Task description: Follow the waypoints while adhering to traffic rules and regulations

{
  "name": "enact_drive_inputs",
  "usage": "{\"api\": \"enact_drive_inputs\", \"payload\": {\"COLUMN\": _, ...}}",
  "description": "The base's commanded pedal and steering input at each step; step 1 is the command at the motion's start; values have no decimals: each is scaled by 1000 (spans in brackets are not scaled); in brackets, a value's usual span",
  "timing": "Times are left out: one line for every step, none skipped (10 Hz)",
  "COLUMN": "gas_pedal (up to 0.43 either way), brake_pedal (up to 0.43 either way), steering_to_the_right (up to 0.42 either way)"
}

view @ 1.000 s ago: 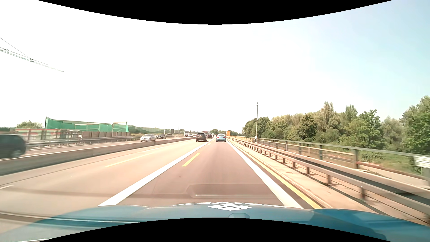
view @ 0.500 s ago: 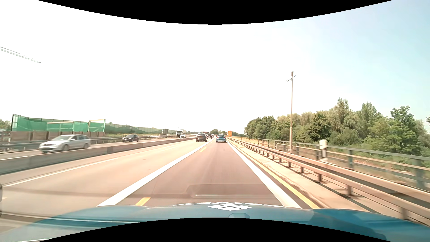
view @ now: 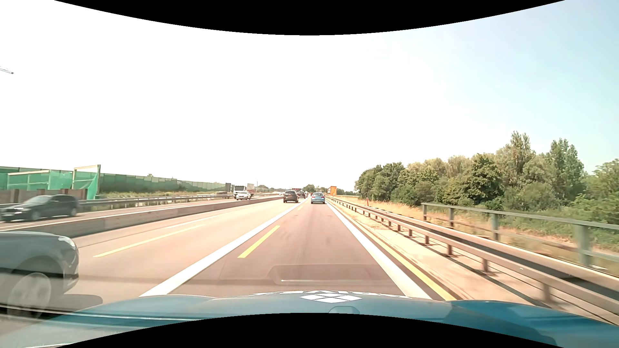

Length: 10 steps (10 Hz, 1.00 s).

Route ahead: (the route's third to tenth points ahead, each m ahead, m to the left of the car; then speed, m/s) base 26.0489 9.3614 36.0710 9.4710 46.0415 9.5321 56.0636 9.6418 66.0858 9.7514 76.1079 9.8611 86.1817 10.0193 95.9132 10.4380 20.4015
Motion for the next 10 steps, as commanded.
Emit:
{"api": "enact_drive_inputs", "payload": {"gas_pedal": 110, "brake_pedal": 0, "steering_to_the_right": -1}}
{"api": "enact_drive_inputs", "payload": {"gas_pedal": 110, "brake_pedal": 0, "steering_to_the_right": -1}}
{"api": "enact_drive_inputs", "payload": {"gas_pedal": 110, "brake_pedal": 0, "steering_to_the_right": -2}}
{"api": "enact_drive_inputs", "payload": {"gas_pedal": 110, "brake_pedal": 0, "steering_to_the_right": -1}}
{"api": "enact_drive_inputs", "payload": {"gas_pedal": 110, "brake_pedal": 0, "steering_to_the_right": -2}}
{"api": "enact_drive_inputs", "payload": {"gas_pedal": 110, "brake_pedal": 0, "steering_to_the_right": -2}}
{"api": "enact_drive_inputs", "payload": {"gas_pedal": 110, "brake_pedal": 0, "steering_to_the_right": -2}}
{"api": "enact_drive_inputs", "payload": {"gas_pedal": 110, "brake_pedal": 0, "steering_to_the_right": -3}}
{"api": "enact_drive_inputs", "payload": {"gas_pedal": 110, "brake_pedal": 0, "steering_to_the_right": -3}}
{"api": "enact_drive_inputs", "payload": {"gas_pedal": 110, "brake_pedal": 0, "steering_to_the_right": -3}}
